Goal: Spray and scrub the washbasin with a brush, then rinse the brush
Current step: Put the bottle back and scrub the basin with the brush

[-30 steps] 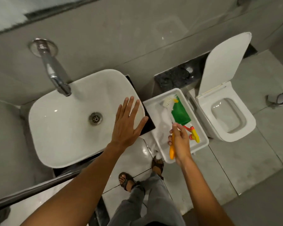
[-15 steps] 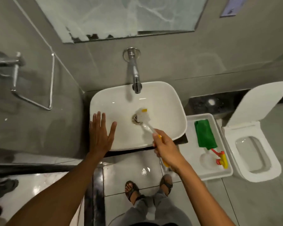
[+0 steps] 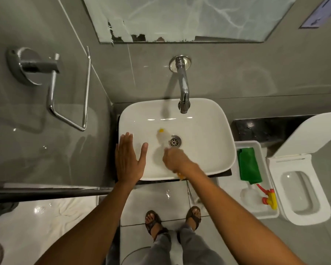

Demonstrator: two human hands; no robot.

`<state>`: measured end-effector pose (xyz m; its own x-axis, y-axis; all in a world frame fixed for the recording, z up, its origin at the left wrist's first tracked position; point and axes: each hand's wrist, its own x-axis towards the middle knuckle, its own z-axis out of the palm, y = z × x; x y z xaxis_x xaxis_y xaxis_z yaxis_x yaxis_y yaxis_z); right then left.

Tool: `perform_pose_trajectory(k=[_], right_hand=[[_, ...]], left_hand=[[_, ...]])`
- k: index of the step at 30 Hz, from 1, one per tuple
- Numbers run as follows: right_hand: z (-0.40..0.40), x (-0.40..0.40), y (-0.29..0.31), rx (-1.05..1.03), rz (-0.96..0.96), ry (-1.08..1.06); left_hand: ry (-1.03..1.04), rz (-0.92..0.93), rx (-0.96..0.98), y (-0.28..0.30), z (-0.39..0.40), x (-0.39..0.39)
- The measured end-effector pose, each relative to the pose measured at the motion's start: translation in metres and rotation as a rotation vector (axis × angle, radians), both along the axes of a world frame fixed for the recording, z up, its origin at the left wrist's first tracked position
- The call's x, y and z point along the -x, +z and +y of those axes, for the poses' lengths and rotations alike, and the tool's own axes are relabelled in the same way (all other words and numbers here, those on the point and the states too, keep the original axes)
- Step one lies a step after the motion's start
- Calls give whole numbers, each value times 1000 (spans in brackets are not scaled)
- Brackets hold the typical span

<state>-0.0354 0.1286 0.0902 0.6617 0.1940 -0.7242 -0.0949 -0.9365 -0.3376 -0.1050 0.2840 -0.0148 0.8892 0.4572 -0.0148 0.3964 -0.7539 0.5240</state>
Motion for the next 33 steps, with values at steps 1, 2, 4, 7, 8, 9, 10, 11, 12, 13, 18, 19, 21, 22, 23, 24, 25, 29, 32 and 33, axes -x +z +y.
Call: perform_pose_trajectory(k=[1,2,4,7,8,9,10,11,12,13,18,19,21,22,23,24,25,29,32,33], right_hand=[[-8,-15,-2,35,-32,-43],[-20,-27,-4,76,-64,-67],[-52,-42,-5,164,-73,-101],[-89,-26,2,265,105,-56],[-90,-17,5,248,201,-21],[-85,-5,5,207,283,-41],[-75,7,2,154,357,-85],[-62,19,2,80,407,-93],[-46,27,2,-1,420,-52],[-29,32,-1,-65,421,-67],[26,1,-20,-234,184,-319],[22,-10,-24,-208,116,-415],[1,-26,-27,-99,-7,-486],[-14,-30,-28,-36,-30,-459],[-31,-33,-27,28,-36,-405],[-48,-32,-25,97,-42,-323],[-64,-29,-19,169,-27,-249],[-92,17,9,312,119,-17],[-69,45,26,204,249,24],[-56,48,27,145,287,4]], left_hand=[[1,-1,1,1,0,0],[2,2,2,1,0,0],[3,6,6,2,0,-1],[6,0,17,3,0,0],[8,-7,19,2,0,-1],[8,-14,17,2,0,-1],[7,-21,12,2,0,0],[5,-30,5,2,-1,0],[4,-41,1,1,-1,1],[2,-50,2,1,-1,1],[-2,-64,18,1,0,-1],[-1,-54,26,2,0,-1],[3,-41,38,3,0,0],[3,-39,40,3,0,1],[4,-37,43,3,0,0],[6,-32,48,3,0,1],[8,-30,51,2,0,1],[14,-39,48,3,0,1],[17,-33,46,1,1,0],[16,-39,44,0,0,1]])
